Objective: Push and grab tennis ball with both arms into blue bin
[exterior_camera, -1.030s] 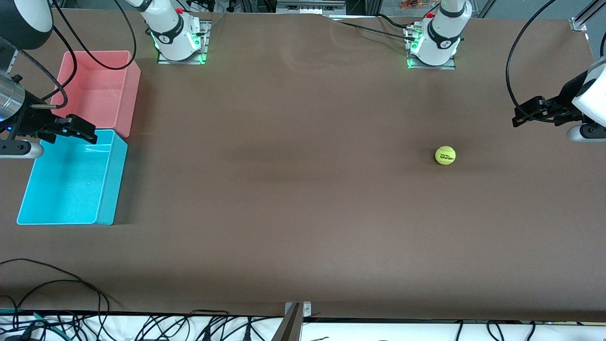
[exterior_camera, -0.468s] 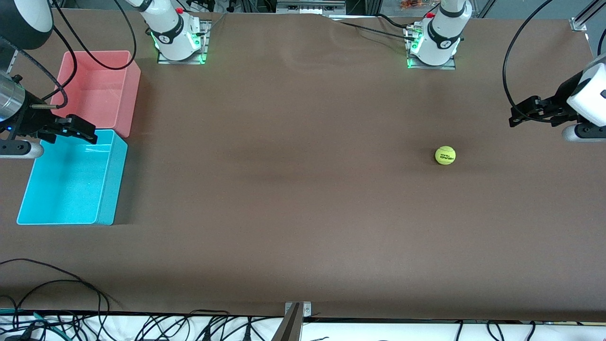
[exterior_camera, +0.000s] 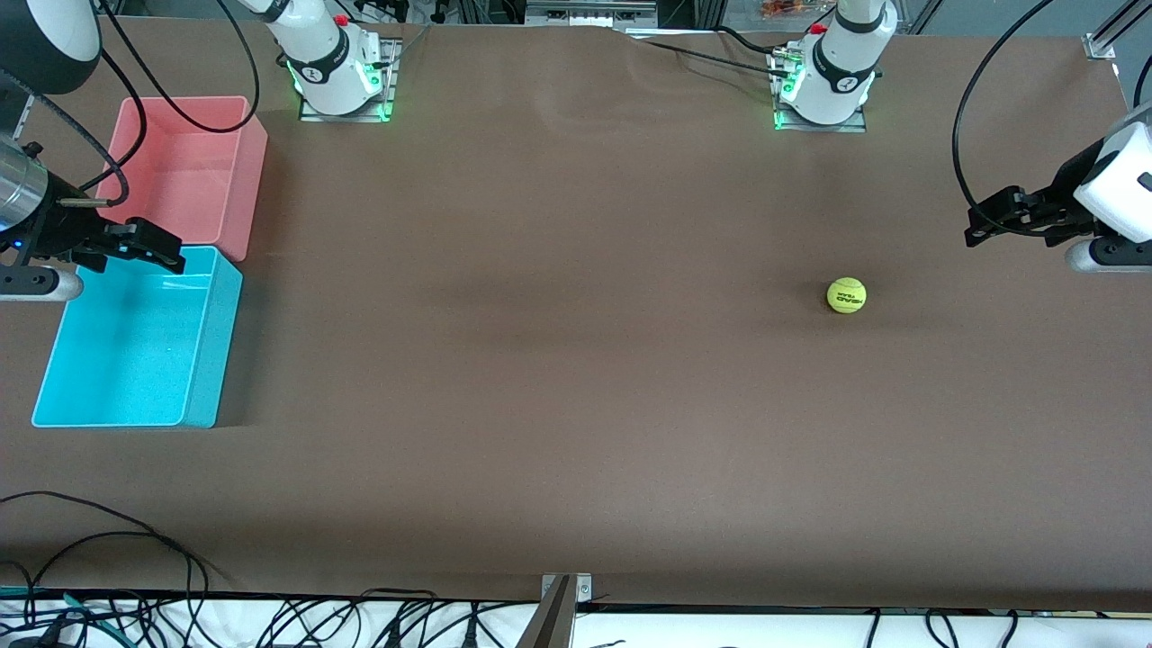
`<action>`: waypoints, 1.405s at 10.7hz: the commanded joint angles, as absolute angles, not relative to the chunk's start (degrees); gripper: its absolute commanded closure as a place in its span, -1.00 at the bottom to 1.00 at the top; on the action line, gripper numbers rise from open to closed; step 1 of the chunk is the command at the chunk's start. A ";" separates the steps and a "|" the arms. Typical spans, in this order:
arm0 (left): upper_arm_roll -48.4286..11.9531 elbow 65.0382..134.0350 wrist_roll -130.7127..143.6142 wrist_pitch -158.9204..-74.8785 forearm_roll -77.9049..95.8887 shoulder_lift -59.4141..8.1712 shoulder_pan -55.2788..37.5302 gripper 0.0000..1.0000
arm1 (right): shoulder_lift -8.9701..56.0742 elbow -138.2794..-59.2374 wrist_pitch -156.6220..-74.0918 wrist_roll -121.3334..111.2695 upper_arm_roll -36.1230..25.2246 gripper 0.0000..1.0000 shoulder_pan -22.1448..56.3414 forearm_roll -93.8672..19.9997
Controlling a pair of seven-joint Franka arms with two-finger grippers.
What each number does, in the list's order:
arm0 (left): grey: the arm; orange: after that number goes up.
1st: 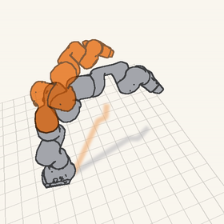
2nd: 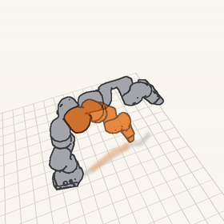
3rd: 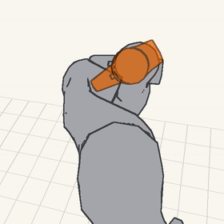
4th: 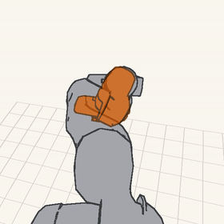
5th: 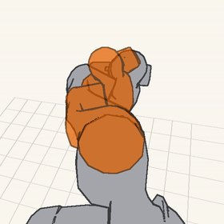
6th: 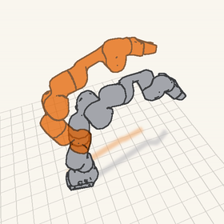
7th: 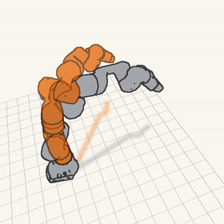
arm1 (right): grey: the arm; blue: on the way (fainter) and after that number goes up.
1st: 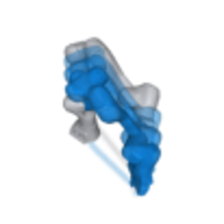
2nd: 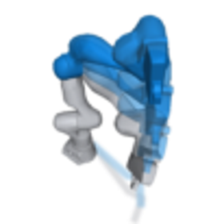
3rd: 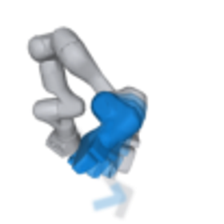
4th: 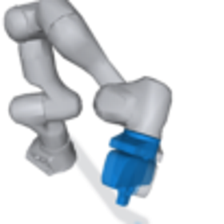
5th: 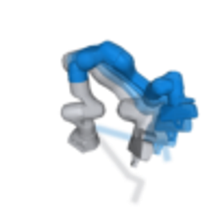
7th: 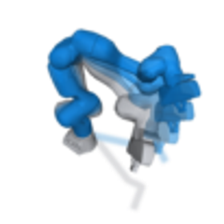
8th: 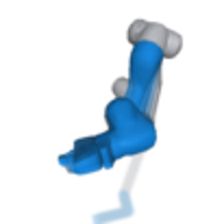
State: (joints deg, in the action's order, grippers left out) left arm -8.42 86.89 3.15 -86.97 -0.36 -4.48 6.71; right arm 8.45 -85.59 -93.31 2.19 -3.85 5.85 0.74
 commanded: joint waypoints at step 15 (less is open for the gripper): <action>-6.86 110.99 1.93 -109.31 -0.88 -0.18 8.43 -1.00 | 8.88 -85.52 -93.34 2.55 -3.78 -1.00 5.54 -0.44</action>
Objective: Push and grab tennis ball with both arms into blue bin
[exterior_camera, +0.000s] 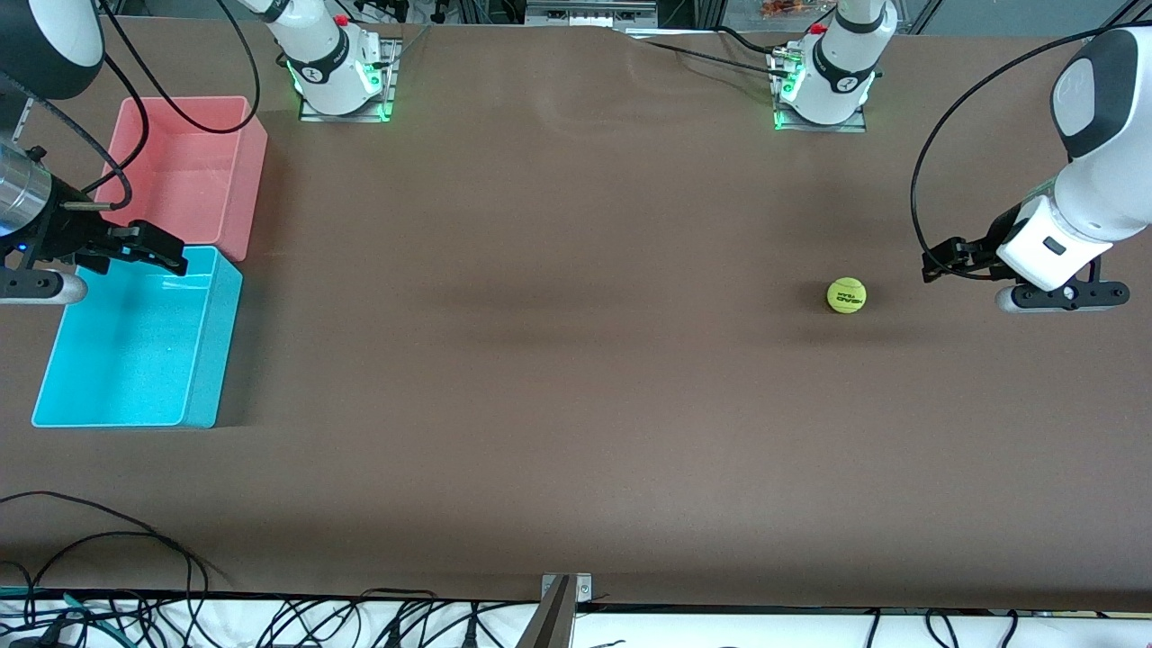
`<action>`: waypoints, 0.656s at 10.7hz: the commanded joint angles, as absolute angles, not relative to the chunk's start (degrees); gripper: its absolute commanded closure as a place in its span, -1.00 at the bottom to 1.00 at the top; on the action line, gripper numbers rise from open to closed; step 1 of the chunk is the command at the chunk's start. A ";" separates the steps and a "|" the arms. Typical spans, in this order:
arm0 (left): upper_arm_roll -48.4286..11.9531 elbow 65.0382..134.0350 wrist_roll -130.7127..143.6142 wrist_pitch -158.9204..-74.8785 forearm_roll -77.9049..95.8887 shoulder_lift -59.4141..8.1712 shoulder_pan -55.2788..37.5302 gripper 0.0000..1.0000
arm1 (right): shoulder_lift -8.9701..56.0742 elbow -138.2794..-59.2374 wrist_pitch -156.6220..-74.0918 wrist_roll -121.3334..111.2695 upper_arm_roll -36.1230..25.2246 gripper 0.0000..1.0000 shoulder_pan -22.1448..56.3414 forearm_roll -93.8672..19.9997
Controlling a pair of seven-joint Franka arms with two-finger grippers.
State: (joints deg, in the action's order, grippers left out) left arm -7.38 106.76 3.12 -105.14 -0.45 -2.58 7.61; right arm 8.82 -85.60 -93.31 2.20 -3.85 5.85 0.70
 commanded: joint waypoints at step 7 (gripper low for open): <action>-6.50 127.88 2.02 -127.35 -0.97 -1.05 8.44 -1.00 | 9.23 -85.61 -93.43 2.64 -3.69 -1.00 5.54 -0.44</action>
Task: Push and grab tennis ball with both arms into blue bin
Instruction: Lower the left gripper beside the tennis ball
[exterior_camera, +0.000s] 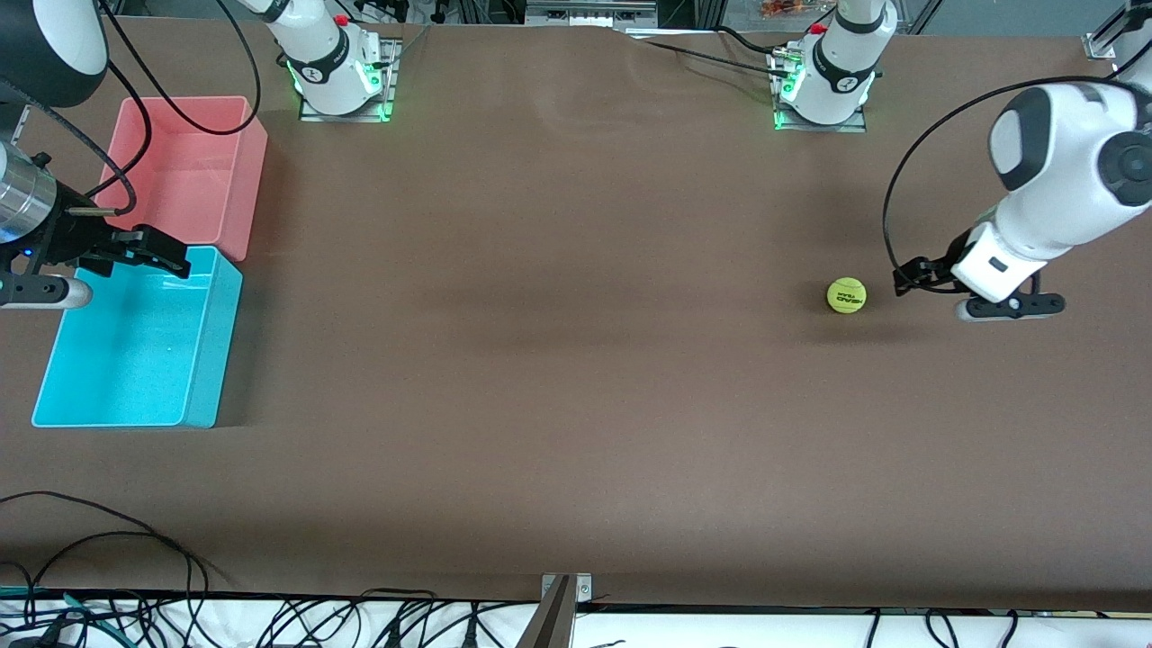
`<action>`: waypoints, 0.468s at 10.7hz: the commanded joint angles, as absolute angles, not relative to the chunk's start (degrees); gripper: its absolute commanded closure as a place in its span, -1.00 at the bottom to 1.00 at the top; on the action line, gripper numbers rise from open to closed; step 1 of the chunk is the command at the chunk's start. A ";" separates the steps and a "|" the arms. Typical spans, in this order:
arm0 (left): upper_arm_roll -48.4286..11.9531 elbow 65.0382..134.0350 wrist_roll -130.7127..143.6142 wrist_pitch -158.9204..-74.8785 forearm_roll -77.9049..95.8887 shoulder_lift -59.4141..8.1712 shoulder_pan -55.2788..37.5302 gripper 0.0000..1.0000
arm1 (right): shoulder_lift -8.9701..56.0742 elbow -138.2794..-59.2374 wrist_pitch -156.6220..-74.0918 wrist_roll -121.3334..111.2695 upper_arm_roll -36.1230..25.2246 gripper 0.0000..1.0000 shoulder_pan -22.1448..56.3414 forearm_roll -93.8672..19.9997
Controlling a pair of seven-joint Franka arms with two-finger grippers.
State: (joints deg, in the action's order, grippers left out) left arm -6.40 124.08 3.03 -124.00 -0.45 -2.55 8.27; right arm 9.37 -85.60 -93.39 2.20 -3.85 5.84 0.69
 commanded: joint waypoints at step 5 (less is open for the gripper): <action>-6.50 129.28 2.11 -127.79 -0.97 -3.86 8.44 -0.72 | 9.23 -85.61 -93.43 2.64 -3.78 -1.00 5.54 -0.44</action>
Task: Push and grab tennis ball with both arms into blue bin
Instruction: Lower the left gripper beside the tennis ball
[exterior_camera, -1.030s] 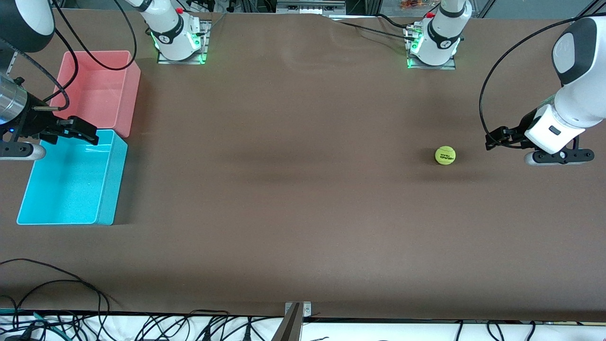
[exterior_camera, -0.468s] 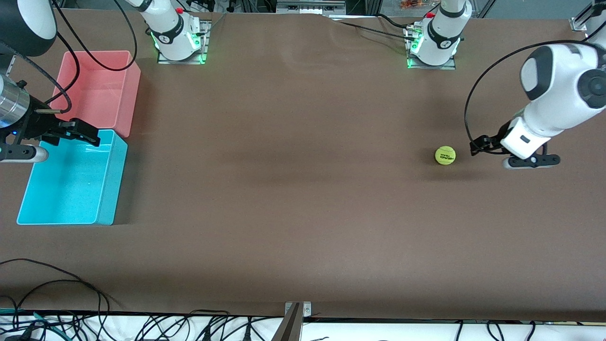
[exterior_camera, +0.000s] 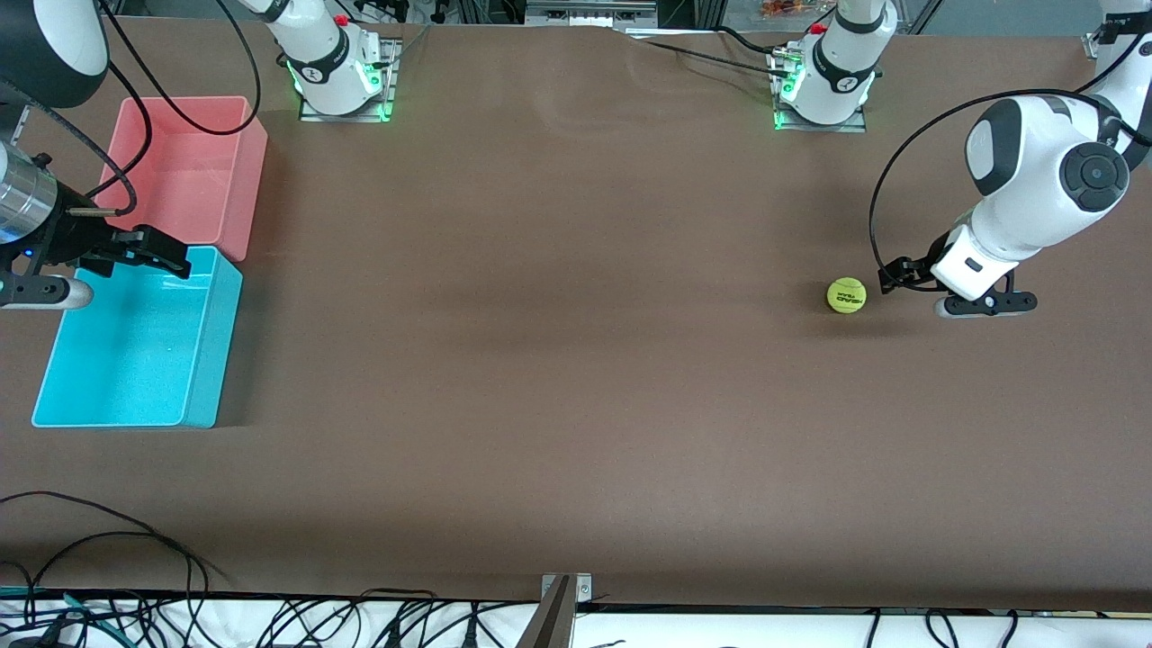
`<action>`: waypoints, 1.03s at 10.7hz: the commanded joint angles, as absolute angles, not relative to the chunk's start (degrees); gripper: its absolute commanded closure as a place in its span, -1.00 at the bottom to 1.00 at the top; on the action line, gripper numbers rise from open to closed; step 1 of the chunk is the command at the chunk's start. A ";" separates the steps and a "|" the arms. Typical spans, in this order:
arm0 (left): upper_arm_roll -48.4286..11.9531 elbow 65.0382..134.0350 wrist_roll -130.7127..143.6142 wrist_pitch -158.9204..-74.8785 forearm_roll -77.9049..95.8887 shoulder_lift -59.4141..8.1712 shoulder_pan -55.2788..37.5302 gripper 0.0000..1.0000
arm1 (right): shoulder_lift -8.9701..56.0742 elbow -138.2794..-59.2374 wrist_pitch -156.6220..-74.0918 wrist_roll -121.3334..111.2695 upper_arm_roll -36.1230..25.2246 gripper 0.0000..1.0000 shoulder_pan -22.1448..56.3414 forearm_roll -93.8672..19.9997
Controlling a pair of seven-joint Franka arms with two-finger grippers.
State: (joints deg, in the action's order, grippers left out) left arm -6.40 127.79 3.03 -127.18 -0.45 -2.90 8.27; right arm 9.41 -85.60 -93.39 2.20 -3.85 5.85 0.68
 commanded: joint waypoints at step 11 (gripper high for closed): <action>-6.24 130.95 -45.45 -130.41 -0.97 -6.32 9.31 1.00 | 9.58 -85.61 -93.60 2.64 -3.69 -1.00 5.80 -0.53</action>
